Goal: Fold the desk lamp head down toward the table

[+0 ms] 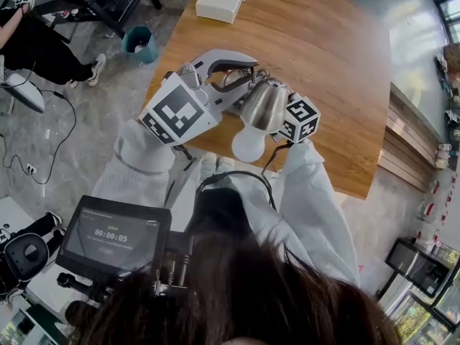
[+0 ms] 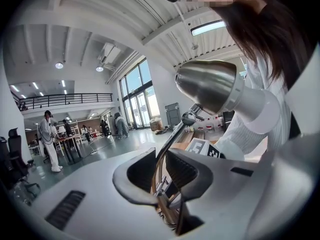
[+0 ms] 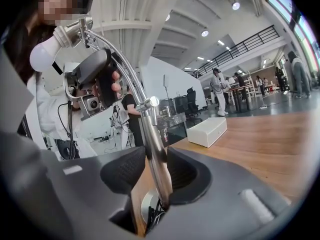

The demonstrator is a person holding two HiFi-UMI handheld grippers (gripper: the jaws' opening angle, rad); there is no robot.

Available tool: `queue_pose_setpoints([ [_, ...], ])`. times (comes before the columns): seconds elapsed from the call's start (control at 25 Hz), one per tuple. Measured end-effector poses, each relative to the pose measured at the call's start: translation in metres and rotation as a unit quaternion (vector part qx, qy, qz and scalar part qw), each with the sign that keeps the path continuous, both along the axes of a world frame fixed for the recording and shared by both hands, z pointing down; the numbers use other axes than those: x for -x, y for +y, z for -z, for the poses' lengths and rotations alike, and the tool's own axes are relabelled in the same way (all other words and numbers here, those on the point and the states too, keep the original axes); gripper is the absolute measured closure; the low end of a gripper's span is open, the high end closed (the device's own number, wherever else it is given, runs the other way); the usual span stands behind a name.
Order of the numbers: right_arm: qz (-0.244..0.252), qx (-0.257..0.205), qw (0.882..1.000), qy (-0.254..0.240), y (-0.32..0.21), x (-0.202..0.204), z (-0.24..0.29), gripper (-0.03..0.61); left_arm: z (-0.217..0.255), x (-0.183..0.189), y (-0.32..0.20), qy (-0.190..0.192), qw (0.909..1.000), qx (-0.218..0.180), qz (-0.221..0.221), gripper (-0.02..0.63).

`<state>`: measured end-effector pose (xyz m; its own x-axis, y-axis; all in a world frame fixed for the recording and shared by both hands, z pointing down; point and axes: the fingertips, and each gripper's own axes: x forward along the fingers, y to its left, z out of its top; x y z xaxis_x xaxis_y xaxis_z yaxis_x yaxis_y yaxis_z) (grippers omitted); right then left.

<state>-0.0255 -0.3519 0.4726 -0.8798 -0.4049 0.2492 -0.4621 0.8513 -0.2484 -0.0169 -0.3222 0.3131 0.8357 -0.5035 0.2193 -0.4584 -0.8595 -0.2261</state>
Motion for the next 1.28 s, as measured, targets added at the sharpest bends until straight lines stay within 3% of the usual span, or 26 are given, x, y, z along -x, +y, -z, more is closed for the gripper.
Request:
queue_pose_setpoints([
  [0.4, 0.011, 0.007, 1.0, 0.0, 0.0, 0.005, 0.0, 0.443, -0.002, 0.003, 0.005, -0.015, 0.9999, 0.001, 0.001, 0.553],
  [0.6, 0.009, 0.015, 1.0, -0.001, -0.002, 0.002, -0.001, 0.445, -0.017, -0.002, 0.028, -0.068, 0.997, -0.02, -0.03, 0.516],
  [0.88, 0.008, 0.022, 1.0, -0.007, -0.004, 0.001, 0.0, 0.443, -0.041, -0.003, 0.046, -0.137, 0.9861, -0.088, -0.033, 0.491],
  [1.0, 0.004, 0.027, 1.0, -0.01, -0.005, 0.0, 0.0, 0.442, -0.052, -0.004, 0.05, -0.176, 0.9756, -0.128, -0.032, 0.487],
  [1.16, 0.001, 0.031, 0.999, -0.01, -0.005, -0.001, -0.003, 0.44, -0.073, -0.007, 0.057, -0.268, 0.9427, -0.196, -0.032, 0.482],
  [1.28, -0.003, 0.034, 0.999, -0.013, -0.006, -0.003, -0.004, 0.44, -0.083, -0.009, 0.059, -0.3, 0.9255, -0.229, -0.028, 0.479],
])
